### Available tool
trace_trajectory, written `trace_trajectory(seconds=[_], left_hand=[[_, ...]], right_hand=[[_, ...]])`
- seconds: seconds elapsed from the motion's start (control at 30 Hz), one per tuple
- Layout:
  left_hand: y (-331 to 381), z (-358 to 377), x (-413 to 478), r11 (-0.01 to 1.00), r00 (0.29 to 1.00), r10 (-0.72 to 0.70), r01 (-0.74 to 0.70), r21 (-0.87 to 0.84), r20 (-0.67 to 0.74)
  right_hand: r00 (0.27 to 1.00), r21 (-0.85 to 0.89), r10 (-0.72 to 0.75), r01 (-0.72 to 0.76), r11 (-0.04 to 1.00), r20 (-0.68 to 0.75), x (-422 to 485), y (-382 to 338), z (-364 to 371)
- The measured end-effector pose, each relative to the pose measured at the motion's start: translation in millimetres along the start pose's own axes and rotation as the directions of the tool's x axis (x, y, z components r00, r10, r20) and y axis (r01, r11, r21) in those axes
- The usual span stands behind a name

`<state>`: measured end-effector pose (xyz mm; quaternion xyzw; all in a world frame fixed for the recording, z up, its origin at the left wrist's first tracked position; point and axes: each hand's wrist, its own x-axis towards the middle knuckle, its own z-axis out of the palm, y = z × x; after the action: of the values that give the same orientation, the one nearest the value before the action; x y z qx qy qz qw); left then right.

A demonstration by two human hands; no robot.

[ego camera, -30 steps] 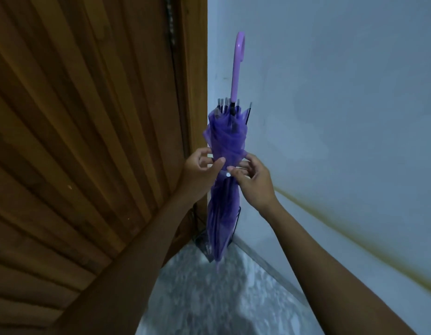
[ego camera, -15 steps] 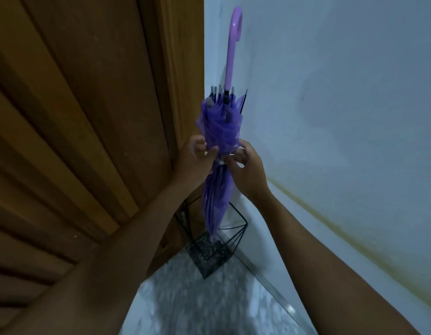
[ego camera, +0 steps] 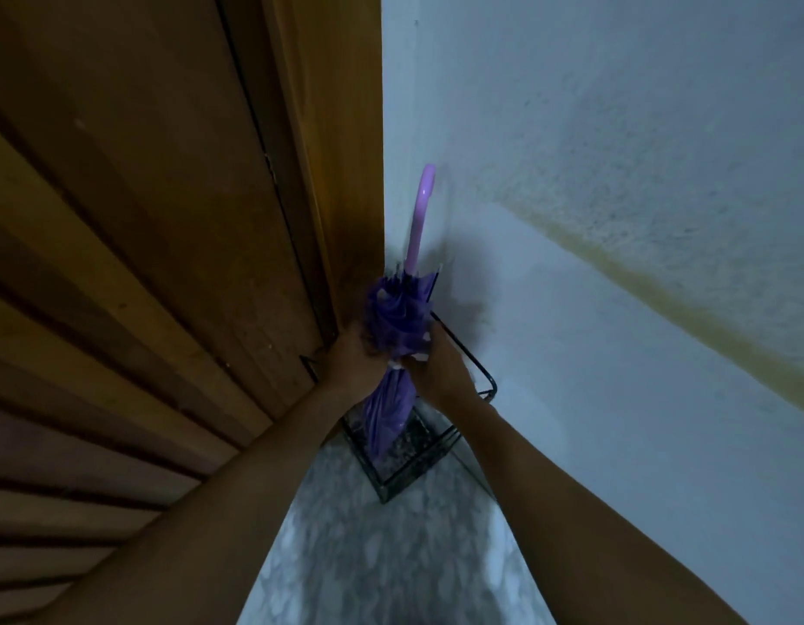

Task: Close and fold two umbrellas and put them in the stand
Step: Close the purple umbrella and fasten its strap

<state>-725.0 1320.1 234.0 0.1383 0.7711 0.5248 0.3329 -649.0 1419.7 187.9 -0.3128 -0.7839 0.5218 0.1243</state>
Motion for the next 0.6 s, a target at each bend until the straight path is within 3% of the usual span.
trace_trajectory(seconds=[0.3, 0.47, 0.6], left_hand=[[-26.0, 13.7, 32.7, 0.988, 0.991, 0.118, -0.11, 0.105, -0.07], [-31.7, 12.9, 46.5, 0.984, 0.994, -0.039, 0.056, 0.168, -0.1], [-29.9, 15.5, 48.0, 0.99, 0.996, -0.067, 0.074, 0.119, -0.059]], right_hand=[[0.986, -0.128, 0.156, -0.147, 0.981, 0.063, 22.5, 32.3, 20.6], [0.976, -0.126, 0.214, -0.208, 0.97, 0.036, 29.0, 32.9, 21.8], [0.978, -0.132, 0.204, -0.207, 0.969, -0.039, 22.5, 27.8, 16.1]])
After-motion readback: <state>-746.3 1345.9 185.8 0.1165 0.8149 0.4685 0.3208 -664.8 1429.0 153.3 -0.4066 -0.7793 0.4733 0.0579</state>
